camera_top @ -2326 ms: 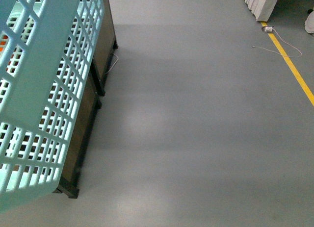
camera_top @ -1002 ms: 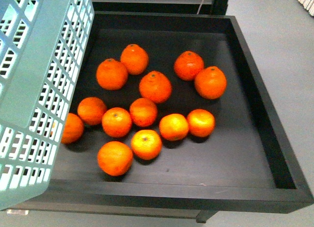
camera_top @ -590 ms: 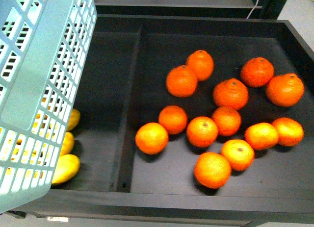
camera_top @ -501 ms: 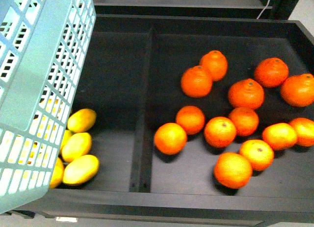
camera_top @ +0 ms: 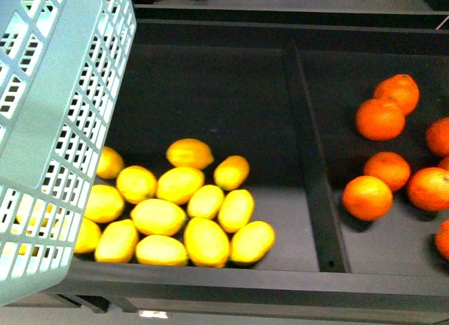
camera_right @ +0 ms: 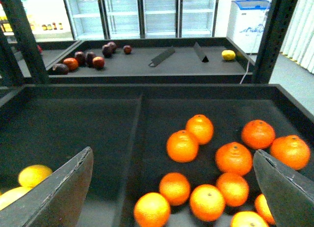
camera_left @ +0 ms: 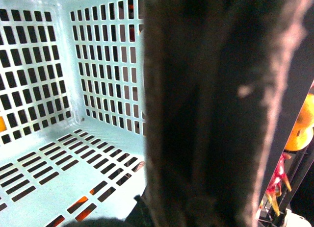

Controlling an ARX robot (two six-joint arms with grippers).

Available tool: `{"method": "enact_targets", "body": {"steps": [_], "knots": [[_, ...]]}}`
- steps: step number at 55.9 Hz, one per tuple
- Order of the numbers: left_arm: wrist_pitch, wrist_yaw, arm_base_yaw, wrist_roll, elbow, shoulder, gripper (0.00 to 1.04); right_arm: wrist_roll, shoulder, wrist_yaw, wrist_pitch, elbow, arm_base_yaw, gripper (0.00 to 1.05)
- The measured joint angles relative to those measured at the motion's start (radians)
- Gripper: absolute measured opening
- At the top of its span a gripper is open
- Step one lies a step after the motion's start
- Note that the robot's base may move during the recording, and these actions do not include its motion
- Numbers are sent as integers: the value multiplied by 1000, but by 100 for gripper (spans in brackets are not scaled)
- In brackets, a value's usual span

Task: Pick lemon and mango into basket

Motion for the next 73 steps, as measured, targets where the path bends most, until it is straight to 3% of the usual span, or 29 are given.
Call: {"method": "enact_targets", "body": {"steps": [73], "knots": [[0, -10, 6, 3, 0, 2, 5, 0, 0, -9, 0, 0, -3, 96]]}}
